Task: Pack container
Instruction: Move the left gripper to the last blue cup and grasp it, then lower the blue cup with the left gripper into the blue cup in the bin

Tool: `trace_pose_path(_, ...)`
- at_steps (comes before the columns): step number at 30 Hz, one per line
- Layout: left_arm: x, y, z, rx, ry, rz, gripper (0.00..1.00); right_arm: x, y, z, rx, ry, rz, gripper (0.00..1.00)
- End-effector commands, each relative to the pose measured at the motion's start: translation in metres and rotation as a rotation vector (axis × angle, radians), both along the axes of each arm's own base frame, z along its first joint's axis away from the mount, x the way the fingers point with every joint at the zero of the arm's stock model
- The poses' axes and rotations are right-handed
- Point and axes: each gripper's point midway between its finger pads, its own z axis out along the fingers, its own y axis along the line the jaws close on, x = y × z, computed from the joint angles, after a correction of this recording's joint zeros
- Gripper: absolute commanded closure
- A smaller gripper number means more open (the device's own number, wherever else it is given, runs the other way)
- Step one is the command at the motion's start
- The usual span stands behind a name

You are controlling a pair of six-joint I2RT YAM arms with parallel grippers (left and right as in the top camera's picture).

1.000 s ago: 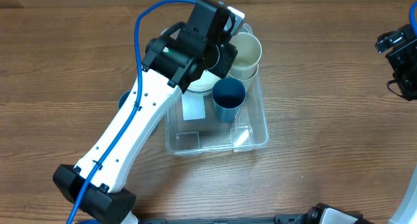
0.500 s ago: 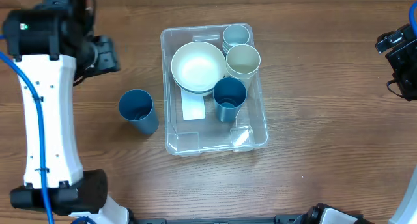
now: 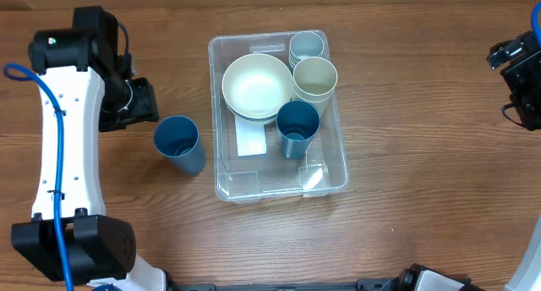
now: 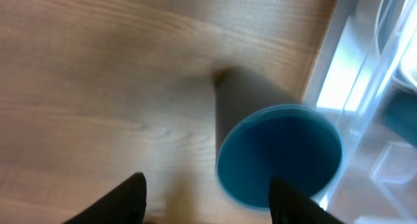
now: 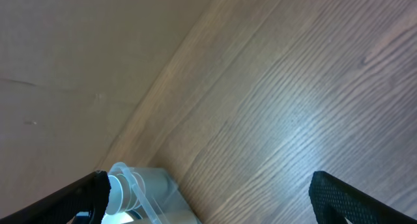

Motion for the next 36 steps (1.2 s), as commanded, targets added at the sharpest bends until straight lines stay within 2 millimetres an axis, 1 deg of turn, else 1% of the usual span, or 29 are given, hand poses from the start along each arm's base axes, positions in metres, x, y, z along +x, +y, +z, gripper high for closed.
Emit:
trace_pose_path(1,-0.004,-0.019,-0.044,-0.047,0.062,-0.08,0.4,0.0,0.0,0.004,-0.002,-0.012,-0.002,0.0)
trace_pose_path(3,-0.005,-0.023,-0.063,-0.057,0.074,-0.089,0.4,0.0,0.0,0.004,-0.002,-0.012,-0.002,0.0)
trace_pose_path(4,-0.01,-0.026,-0.075,-0.066,0.095,-0.092,0.41,0.0,0.0,0.004,-0.002,-0.012,-0.002,0.0)
trace_pose_path(6,-0.015,-0.026,-0.087,-0.071,0.115,-0.075,0.46,0.0,0.0,0.004,-0.003,-0.012,-0.002,0.0)
trace_pose_path(7,-0.016,-0.026,-0.09,-0.071,0.118,-0.072,0.53,0.0,0.0,0.004,-0.002,-0.012,-0.002,0.0)
trace_pose_path(8,-0.016,-0.026,-0.091,-0.07,0.12,-0.063,0.62,0.0,0.0,0.004,-0.002,-0.012,-0.002,0.0)
trace_pose_path(9,-0.016,-0.026,-0.088,-0.07,0.113,-0.062,0.82,0.0,0.0,0.004,-0.002,-0.012,-0.002,0.0)
trace_pose_path(10,-0.015,-0.026,-0.086,-0.067,0.109,-0.061,0.89,0.0,0.0,0.004,-0.003,-0.012,-0.002,0.0)
trace_pose_path(12,-0.012,-0.023,-0.073,-0.058,0.083,-0.059,0.96,0.0,0.0,0.004,-0.002,-0.012,-0.002,0.0)
trace_pose_path(13,-0.009,-0.021,-0.058,-0.041,0.063,-0.059,0.96,0.0,0.0,0.004,-0.002,-0.012,-0.002,0.0)
trace_pose_path(14,-0.005,-0.018,-0.038,-0.024,0.034,-0.059,0.96,0.0,0.0,0.004,-0.002,-0.012,-0.002,0.0)
trace_pose_path(16,0.002,-0.022,0.015,-0.018,-0.059,-0.074,0.96,0.0,0.0,0.004,-0.003,-0.012,-0.002,0.0)
trace_pose_path(17,0.004,-0.028,0.045,-0.014,-0.122,-0.093,0.96,0.0,0.0,0.004,-0.003,-0.012,-0.002,0.0)
trace_pose_path(18,0.005,-0.036,0.069,-0.013,-0.179,-0.119,0.96,0.0,0.0,0.004,-0.003,-0.012,-0.002,0.0)
trace_pose_path(19,0.004,-0.044,0.087,-0.014,-0.226,-0.144,0.96,0.0,0.0,0.004,-0.002,-0.012,-0.002,0.0)
trace_pose_path(20,0.003,-0.06,0.112,-0.019,-0.299,-0.191,0.96,0.0,0.0,0.004,-0.003,-0.012,-0.002,0.0)
trace_pose_path(22,-0.002,-0.097,0.144,-0.034,-0.407,-0.3,0.96,0.0,0.0,0.004,-0.003,-0.012,-0.002,0.0)
trace_pose_path(23,-0.004,-0.11,0.15,-0.035,-0.432,-0.339,0.96,0.0,0.0,0.004,-0.003,-0.012,-0.002,0.0)
trace_pose_path(25,-0.011,-0.145,0.156,-0.04,-0.465,-0.444,0.96,0.0,0.0,0.004,-0.002,-0.012,-0.002,0.0)
trace_pose_path(28,-0.018,-0.192,0.153,-0.055,-0.483,-0.572,0.96,0.0,0.0,0.004,-0.003,-0.012,-0.002,0.0)
trace_pose_path(31,-0.019,-0.215,0.143,-0.025,-0.469,-0.625,0.96,0.0,0.0,0.004,-0.002,-0.012,-0.002,0.0)
trace_pose_path(34,-0.018,-0.224,0.134,-0.02,-0.443,-0.646,0.96,0.0,0.0,0.004,-0.002,-0.012,-0.002,0.0)
trace_pose_path(36,-0.013,-0.228,0.123,-0.012,-0.414,-0.651,0.96,0.0,0.0,0.004,-0.003,-0.012,-0.002,0.0)
